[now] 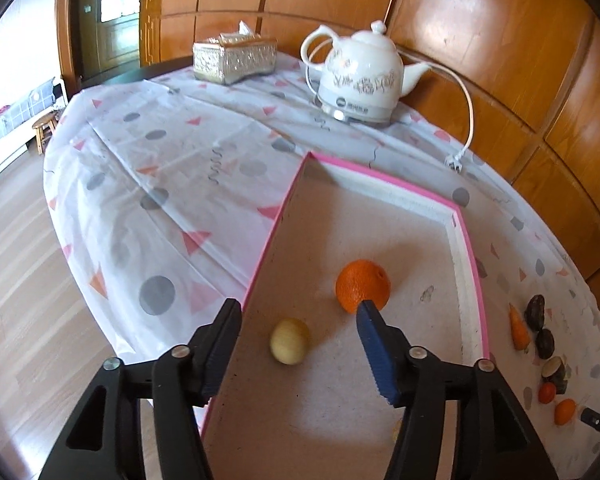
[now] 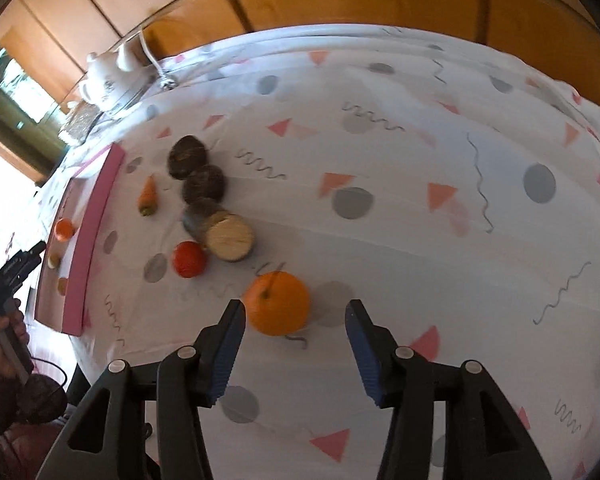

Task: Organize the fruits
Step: 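Grasp the stemmed tangerine with the right gripper, then carry the tangerine into the pink tray and open the right gripper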

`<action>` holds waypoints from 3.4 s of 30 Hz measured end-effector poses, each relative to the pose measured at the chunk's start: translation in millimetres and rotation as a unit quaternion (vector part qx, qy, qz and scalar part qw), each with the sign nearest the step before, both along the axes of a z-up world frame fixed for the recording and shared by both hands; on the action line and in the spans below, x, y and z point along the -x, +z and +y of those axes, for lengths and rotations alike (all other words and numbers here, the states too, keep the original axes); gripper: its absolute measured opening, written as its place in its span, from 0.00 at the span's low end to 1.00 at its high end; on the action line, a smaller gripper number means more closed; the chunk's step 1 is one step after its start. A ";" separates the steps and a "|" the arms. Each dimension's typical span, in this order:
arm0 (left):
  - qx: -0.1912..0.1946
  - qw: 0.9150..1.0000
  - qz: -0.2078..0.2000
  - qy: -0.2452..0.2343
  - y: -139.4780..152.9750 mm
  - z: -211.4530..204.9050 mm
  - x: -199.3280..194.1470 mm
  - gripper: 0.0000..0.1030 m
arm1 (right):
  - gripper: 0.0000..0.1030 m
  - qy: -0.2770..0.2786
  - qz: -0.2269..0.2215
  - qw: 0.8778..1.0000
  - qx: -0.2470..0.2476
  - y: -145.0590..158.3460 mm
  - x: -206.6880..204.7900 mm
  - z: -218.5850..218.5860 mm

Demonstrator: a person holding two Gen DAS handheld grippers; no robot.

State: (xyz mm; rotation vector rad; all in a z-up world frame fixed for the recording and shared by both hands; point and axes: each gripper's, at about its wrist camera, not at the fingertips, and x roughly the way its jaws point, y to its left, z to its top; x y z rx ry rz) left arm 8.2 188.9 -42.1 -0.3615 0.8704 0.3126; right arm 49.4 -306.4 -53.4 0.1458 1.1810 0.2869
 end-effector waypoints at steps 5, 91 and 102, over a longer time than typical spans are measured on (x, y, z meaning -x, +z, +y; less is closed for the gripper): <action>-0.001 1.000 -0.001 0.030 3.5 12.0 6.9 0.67 | 0.51 0.005 0.003 1.000 0.022 -3.2 -1.1 10.3; 0.044 0.993 0.011 0.109 -17.6 64.0 40.0 0.80 | 0.39 0.181 -0.109 0.977 0.011 14.4 -6.1 324.7; 0.042 0.994 0.014 0.103 -19.3 62.7 39.4 0.80 | 0.48 0.168 -0.109 0.980 0.009 1.9 -10.7 333.2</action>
